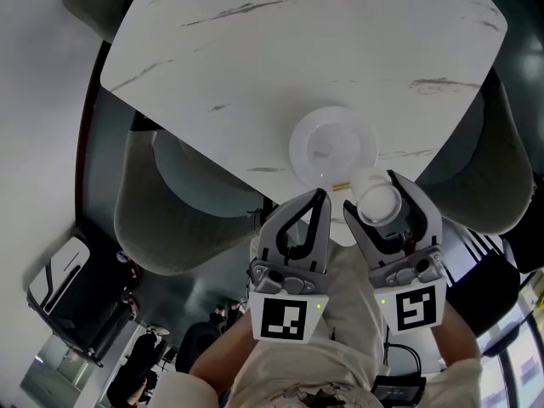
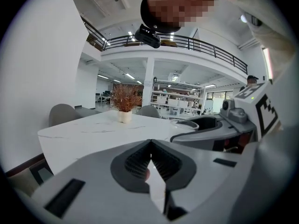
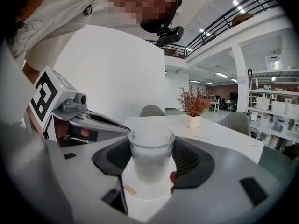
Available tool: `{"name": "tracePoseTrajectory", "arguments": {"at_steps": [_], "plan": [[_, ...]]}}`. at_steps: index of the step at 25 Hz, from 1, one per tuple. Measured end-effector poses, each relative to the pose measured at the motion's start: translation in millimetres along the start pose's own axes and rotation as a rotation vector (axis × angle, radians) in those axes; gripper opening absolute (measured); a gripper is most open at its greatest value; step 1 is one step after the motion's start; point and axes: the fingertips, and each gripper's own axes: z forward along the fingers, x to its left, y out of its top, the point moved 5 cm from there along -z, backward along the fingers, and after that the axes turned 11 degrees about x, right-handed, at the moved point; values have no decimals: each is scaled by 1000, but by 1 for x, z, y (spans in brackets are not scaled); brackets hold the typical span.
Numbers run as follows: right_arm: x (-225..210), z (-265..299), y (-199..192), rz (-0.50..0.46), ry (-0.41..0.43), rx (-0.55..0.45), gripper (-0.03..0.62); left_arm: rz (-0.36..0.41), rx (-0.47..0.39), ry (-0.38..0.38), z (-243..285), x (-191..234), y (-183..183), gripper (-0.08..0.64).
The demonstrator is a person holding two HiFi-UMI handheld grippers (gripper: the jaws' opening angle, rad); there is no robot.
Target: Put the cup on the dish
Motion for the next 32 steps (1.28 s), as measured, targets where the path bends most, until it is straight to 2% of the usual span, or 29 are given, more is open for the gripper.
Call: {"name": "tracePoseTrajectory", "arguments": {"at_steps": [10,23,32], "plan": [[8,34,-20,11,-4,29,270,10,65,-42,10,14,-16,6],[11,65,-35,28,-2,79,270,33,72,-63,22,29,-25,6],[13,75,-42,22,-20,74,270,59,92,-84,27,37,-34,6]]}}
